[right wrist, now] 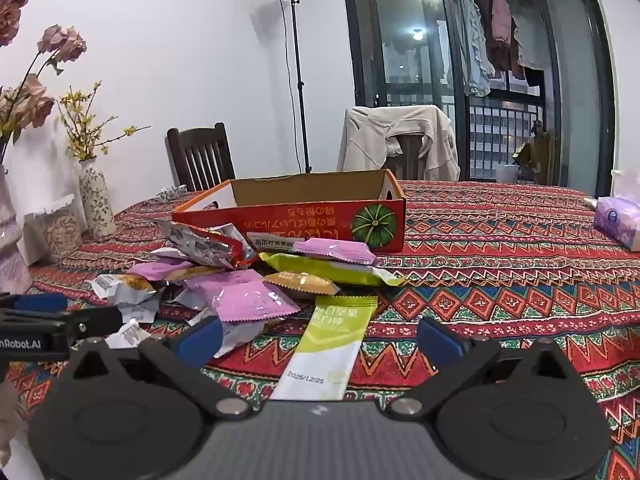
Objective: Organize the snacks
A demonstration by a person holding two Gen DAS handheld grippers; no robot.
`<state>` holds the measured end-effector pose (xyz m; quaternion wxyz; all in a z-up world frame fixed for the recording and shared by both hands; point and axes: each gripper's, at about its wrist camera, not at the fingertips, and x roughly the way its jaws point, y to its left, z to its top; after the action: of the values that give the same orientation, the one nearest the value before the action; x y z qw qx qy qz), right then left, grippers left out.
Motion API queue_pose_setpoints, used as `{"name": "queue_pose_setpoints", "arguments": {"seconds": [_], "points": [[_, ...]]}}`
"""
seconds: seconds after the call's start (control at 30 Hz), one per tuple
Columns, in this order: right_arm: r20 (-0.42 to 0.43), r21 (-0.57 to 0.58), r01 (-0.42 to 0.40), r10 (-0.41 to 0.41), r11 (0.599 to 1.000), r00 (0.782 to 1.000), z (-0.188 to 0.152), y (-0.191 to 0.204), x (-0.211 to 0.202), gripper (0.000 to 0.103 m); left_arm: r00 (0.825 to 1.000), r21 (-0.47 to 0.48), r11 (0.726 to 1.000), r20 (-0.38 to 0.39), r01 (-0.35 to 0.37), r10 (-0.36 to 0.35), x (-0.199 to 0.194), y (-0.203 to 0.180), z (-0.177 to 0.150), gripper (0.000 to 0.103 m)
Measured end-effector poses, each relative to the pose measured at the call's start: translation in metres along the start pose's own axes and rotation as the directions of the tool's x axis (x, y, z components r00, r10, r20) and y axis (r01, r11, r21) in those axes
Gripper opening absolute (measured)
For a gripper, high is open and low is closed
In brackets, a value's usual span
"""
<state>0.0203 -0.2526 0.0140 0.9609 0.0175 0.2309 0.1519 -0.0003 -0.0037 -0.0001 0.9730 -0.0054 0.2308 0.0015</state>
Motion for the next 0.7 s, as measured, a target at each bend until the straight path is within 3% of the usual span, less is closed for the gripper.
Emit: {"name": "queue_pose_setpoints", "arguments": {"seconds": [0.7], "points": [[-0.028, 0.012, 0.013, -0.013, 1.000, 1.000, -0.0034, -0.0001, -0.0007, 0.103, 0.998, -0.049, 0.997, -0.012, 0.059, -0.060, 0.0001, 0.0031, -0.0047, 0.103]]}}
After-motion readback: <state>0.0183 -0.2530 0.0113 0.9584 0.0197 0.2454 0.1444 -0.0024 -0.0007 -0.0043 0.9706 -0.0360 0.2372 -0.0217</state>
